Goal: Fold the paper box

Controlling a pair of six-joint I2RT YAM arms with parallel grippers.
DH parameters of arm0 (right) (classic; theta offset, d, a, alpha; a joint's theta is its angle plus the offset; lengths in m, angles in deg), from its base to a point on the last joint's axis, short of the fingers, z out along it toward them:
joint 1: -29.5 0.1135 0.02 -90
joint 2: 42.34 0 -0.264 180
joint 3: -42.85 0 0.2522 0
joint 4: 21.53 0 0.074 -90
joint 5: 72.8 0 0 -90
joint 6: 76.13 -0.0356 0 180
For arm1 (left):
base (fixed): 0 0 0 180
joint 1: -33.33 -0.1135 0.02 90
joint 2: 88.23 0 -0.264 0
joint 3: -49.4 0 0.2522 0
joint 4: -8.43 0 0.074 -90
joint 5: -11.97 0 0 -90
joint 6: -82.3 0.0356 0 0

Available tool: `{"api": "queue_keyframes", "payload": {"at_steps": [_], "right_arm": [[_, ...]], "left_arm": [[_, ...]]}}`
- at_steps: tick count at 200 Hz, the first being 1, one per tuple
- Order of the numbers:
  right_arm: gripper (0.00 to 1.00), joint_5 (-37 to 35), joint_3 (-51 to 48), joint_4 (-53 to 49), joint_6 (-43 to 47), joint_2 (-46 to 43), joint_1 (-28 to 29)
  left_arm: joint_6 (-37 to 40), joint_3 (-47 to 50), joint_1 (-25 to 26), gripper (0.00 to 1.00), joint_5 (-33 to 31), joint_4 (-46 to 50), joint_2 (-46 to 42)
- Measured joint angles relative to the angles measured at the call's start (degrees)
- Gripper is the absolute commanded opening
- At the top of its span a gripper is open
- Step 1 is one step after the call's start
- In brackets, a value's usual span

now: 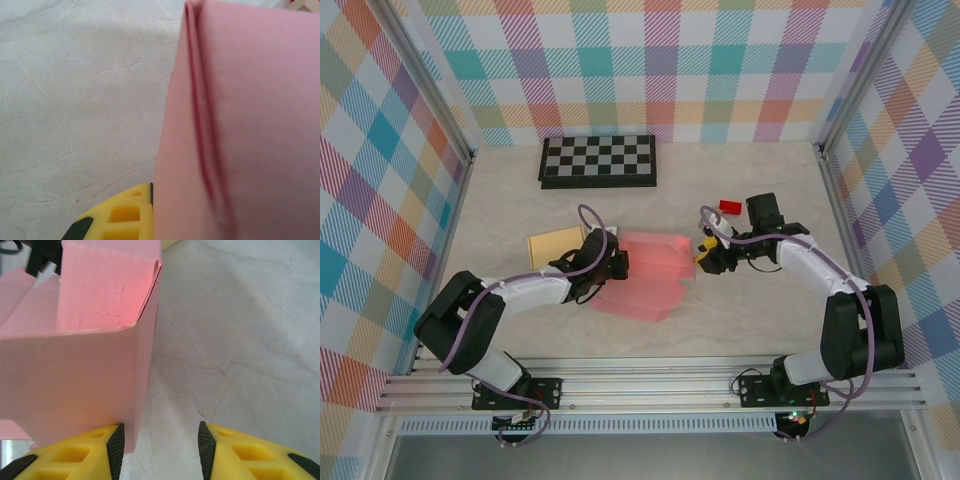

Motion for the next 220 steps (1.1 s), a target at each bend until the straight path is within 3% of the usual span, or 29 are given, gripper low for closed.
{"api": "queue_keyframes", "payload": {"at_steps": [78, 112, 220], "right_arm": [[0.46, -6.7, -4.4, 4.2, 2.8, 0.9, 0.1], [0.46, -11.7, -6.3, 9.6, 1.8, 0.9, 3.6], [0.46, -17.0, -11.7, 31.3, -22.1, -2.1, 5.3]], "left_arm": [[-2.0, 0.0, -3.3, 0.0, 1.5, 2.4, 0.0], [-2.9, 0.0, -3.3, 0.0, 2.8, 2.4, 0.0], [-8.5, 0.0, -3.7, 0.0, 6.9, -3.0, 2.9]]}}
